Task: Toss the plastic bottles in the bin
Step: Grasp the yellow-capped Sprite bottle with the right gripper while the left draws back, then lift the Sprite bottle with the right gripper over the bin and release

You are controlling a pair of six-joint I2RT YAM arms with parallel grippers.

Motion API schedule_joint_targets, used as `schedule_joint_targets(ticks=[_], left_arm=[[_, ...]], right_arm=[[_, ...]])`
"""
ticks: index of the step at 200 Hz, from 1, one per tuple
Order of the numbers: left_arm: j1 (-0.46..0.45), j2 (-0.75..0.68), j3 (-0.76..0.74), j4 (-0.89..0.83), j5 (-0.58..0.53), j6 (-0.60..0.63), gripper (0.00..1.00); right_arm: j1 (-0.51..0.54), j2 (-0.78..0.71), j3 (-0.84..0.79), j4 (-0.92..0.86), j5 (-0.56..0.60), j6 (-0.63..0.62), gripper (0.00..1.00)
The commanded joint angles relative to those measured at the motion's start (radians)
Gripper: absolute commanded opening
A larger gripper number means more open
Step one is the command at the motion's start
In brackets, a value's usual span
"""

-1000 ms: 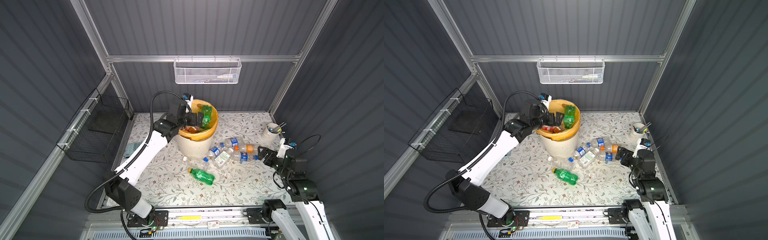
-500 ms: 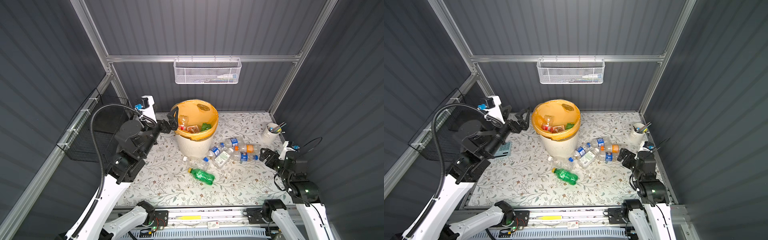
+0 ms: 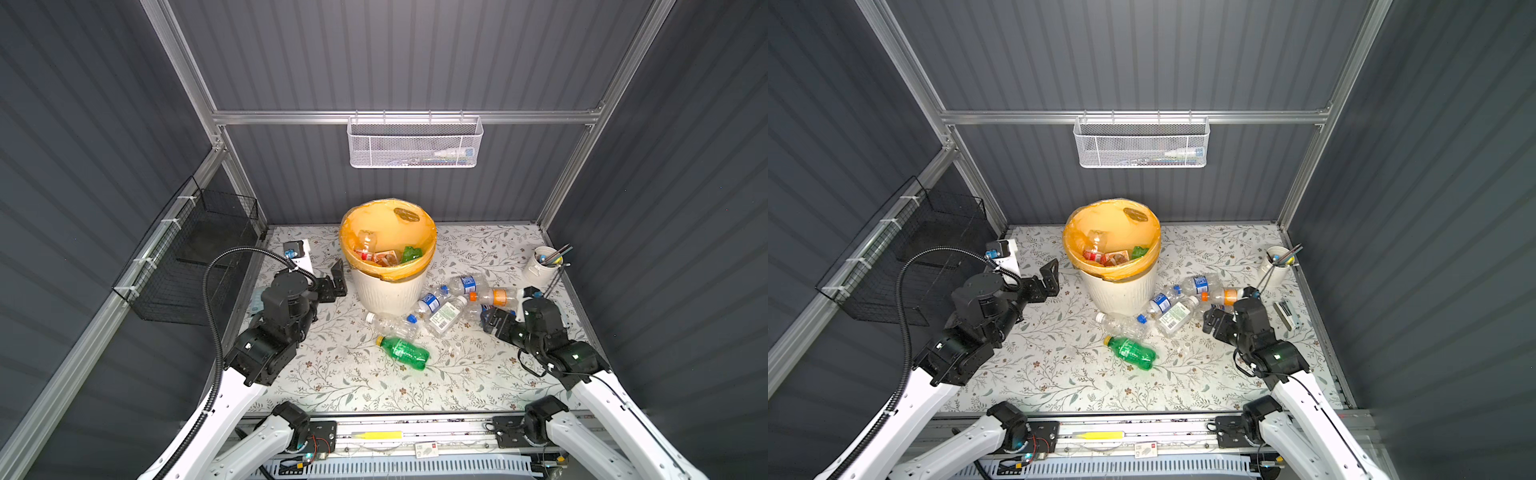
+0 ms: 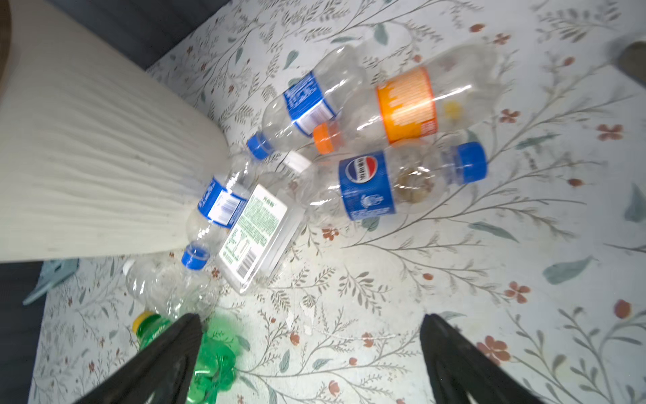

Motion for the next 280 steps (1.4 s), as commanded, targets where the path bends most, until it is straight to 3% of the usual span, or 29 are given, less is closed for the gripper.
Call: schedule_joint_targets(ticks=[1, 33, 61, 90, 111, 172, 280], left_arm=[[0.023, 0.012, -0.047, -0.089, -0.077, -0.066, 1.00], [0.080, 0.032, -0.116, -0.127, -0.076, -0.131, 1.00], [0.170, 0.055, -0.184, -0.130, 0.024, -0.178, 1.00], [0.298, 0.110, -0.224, -0.144, 0.163, -0.221, 1.00], [0.329, 0.137, -0.242, -0.151, 0.195, -0.231, 1.00], [0.336, 0.124, -0.268, -0.172, 0.202, -0.236, 1.00], [0.337, 0.110, -0.272, -0.189, 0.199, -0.238, 1.00]], right_arm=[[0.147, 0.067, 0.041, 0.056, 0.129, -0.003, 0.99], [0.406, 0.268, 0.133, 0.082, 0.274, -0.066, 0.99], [0.579, 0.487, 0.253, 0.074, 0.346, -0.155, 0.99], [0.699, 0.698, 0.391, 0.066, 0.334, -0.230, 0.99], [0.758, 0.832, 0.496, 0.030, 0.308, -0.271, 0.99], [0.797, 1.096, 0.702, -0.106, 0.243, -0.364, 0.93], [0.795, 1.257, 0.781, -0.225, 0.177, -0.403, 0.74]])
